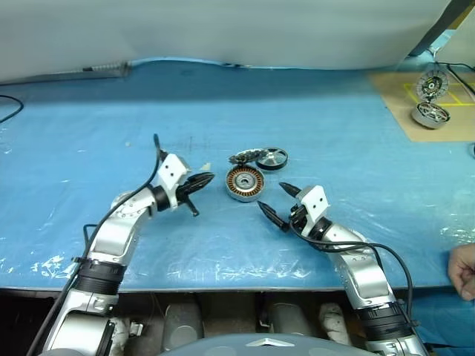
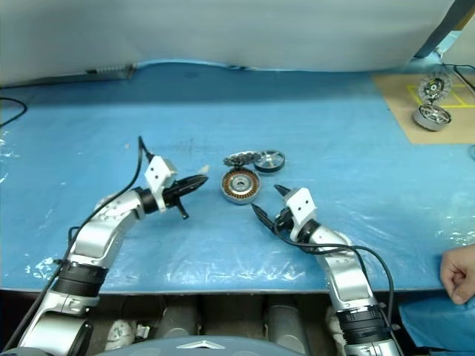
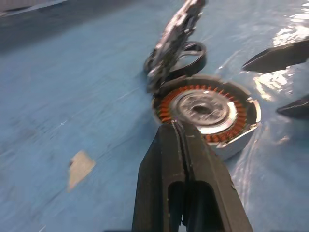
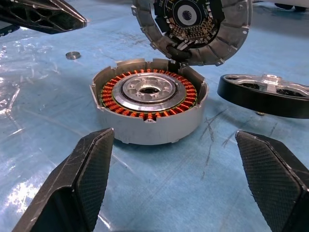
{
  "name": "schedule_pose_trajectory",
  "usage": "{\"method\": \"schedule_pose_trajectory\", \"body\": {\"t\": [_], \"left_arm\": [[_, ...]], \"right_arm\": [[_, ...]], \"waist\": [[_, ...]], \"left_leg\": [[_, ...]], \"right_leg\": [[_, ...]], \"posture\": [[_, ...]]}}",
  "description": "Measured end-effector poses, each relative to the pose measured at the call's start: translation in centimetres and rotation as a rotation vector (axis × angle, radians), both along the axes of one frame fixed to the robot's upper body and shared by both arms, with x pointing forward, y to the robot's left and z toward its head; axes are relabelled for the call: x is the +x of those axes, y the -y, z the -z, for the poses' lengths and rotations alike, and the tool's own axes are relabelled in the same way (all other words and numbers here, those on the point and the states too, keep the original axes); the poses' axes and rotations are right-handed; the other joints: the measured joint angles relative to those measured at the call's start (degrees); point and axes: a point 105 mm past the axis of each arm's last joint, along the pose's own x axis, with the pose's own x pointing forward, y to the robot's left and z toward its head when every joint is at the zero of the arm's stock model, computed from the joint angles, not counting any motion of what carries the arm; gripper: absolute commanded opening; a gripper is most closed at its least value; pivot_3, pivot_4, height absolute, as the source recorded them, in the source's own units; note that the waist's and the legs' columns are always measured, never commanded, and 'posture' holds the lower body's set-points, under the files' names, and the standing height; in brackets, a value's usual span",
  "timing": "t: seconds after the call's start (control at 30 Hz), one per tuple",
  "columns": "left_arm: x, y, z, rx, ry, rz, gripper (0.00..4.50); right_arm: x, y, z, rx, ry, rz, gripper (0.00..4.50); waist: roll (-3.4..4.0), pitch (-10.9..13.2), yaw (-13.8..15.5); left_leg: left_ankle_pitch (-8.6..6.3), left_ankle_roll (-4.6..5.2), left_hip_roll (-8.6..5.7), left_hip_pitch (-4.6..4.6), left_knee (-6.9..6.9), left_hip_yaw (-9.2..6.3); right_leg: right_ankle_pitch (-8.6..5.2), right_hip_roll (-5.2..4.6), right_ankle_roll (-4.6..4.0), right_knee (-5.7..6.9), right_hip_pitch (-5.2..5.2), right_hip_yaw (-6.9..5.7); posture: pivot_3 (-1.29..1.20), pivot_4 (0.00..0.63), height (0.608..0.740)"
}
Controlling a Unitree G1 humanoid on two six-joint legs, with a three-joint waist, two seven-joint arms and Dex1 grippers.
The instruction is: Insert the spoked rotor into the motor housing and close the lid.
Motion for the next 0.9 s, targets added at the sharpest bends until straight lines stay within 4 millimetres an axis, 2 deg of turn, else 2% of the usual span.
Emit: {"method": "schedule_pose_trajectory", "body": {"t": [0.07,0.33,0.5,0.67,0.77,0.9], "left_arm": [[-0.1,1.1,0.1,0.0,-0.005,0.038,0.01],[0.5,3.4,1.2,0.033,-0.019,0.079,0.01],[1.6,4.9,1.7,0.045,0.002,0.07,0.01],[2.1,5.5,2.2,0.044,0.002,0.062,0.01],[1.9,4.6,2.0,0.037,-0.005,0.061,0.58],[1.4,1.4,1.8,0.013,-0.019,-0.006,1.85]], "right_arm": [[0.0,0.0,0.0,-0.002,0.0,0.0,4.26],[-0.1,0.1,0.1,-0.003,0.003,0.002,4.26],[-0.1,0.2,0.4,-0.003,-0.006,0.006,4.26],[0.0,0.3,0.5,-0.003,-0.006,0.008,4.26],[0.0,0.3,0.5,-0.003,-0.004,0.008,4.26],[0.1,0.4,0.5,-0.006,-0.002,0.012,4.26]], "waist": [[0.0,0.0,-0.1],[0.0,0.0,0.0],[0.0,0.0,0.1],[0.0,0.0,0.0],[0.0,0.0,0.0],[0.0,0.0,-0.1]], "left_leg": [[0.0,0.0,0.01,0.0,0.0,0.0],[0.0,0.0,-0.02,-0.05,0.05,-0.01],[0.01,0.0,-0.03,-0.06,0.07,-0.02],[0.01,0.01,-0.01,-0.06,0.06,-0.02],[0.01,0.01,-0.02,-0.05,0.06,-0.02],[0.0,0.01,0.0,-0.05,0.05,-0.02]], "right_leg": [[0.0,0.01,0.0,0.02,0.0,0.0],[0.01,-0.01,0.01,0.02,0.0,0.0],[0.01,-0.01,0.02,0.02,0.0,-0.01],[0.02,0.0,0.02,0.03,0.0,-0.01],[0.02,0.0,0.01,0.03,0.0,-0.01],[0.01,0.0,0.0,0.03,0.0,-0.03]], "posture": [[0.0,0.15,0.74],[0.0,0.15,0.74],[0.0,0.15,0.74],[0.0,0.15,0.74],[0.0,0.15,0.74],[0.0,0.15,0.74]]}}
